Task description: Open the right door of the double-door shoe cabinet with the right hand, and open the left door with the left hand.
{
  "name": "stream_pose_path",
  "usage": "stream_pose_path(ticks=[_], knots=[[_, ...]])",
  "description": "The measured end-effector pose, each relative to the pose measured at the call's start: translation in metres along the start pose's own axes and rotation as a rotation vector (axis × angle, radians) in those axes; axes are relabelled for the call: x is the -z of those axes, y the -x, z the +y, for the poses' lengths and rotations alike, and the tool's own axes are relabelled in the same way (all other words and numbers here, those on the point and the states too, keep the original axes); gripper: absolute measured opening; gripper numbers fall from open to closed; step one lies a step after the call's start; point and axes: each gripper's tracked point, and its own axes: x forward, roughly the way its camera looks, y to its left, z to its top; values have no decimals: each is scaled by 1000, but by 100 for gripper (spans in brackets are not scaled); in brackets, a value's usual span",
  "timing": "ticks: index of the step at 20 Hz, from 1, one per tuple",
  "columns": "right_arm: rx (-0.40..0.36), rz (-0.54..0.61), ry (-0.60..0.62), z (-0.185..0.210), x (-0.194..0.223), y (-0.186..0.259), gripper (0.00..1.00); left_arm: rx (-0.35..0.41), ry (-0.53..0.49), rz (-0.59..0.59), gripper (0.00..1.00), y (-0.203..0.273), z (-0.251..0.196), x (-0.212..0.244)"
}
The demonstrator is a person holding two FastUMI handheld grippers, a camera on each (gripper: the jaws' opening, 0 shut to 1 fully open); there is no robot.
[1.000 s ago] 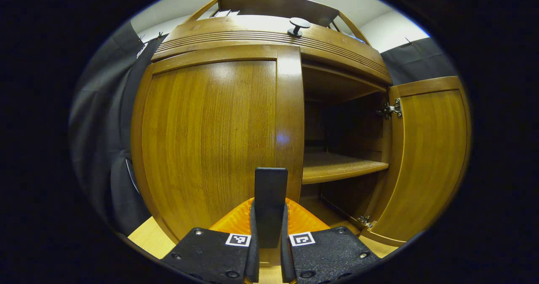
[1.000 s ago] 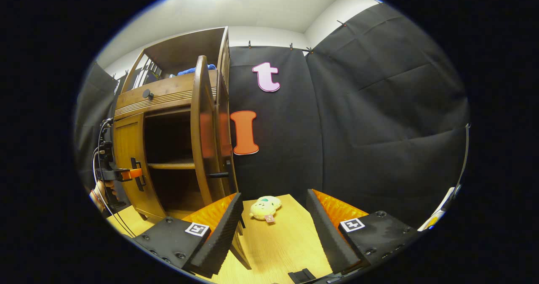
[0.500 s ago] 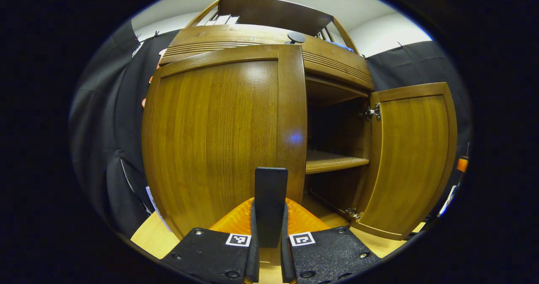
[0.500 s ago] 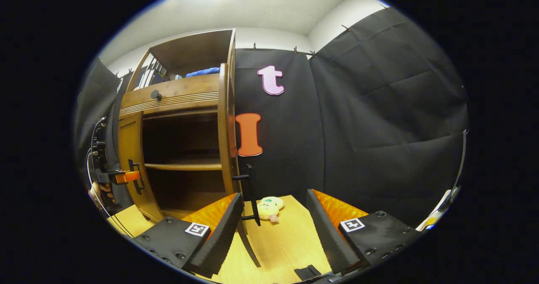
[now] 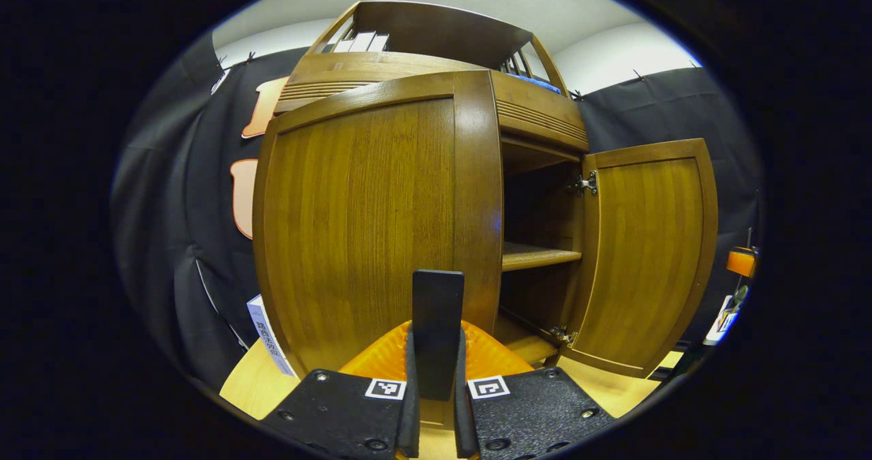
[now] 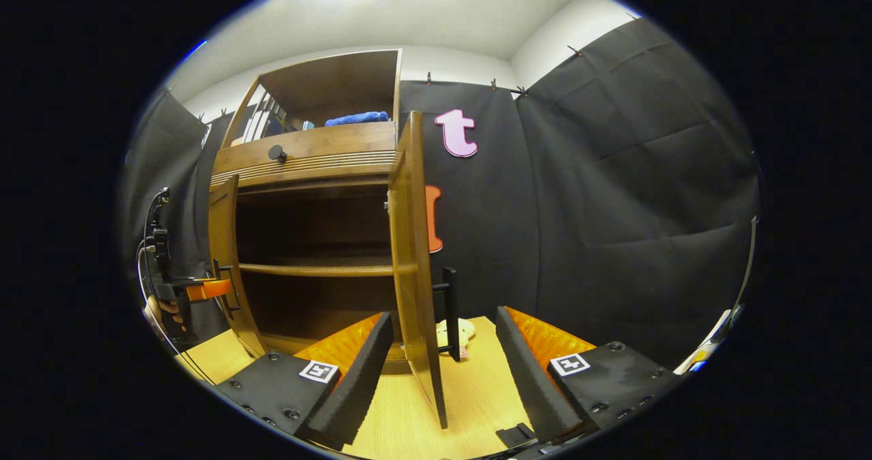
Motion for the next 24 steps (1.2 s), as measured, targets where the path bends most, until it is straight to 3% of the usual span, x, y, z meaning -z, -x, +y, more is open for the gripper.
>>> stream_pose_path(ticks=[6,7,24], knots=[[-19,-7,7,19,-4,5,98,6,5,-5,20,26,14,-1],[-22,-7,9,22,-5,5,89,5,4,-3,20,29,16,-3],[-66,-9,1,62,-4,18,89,-52,22,-2,15,101,77,-6]])
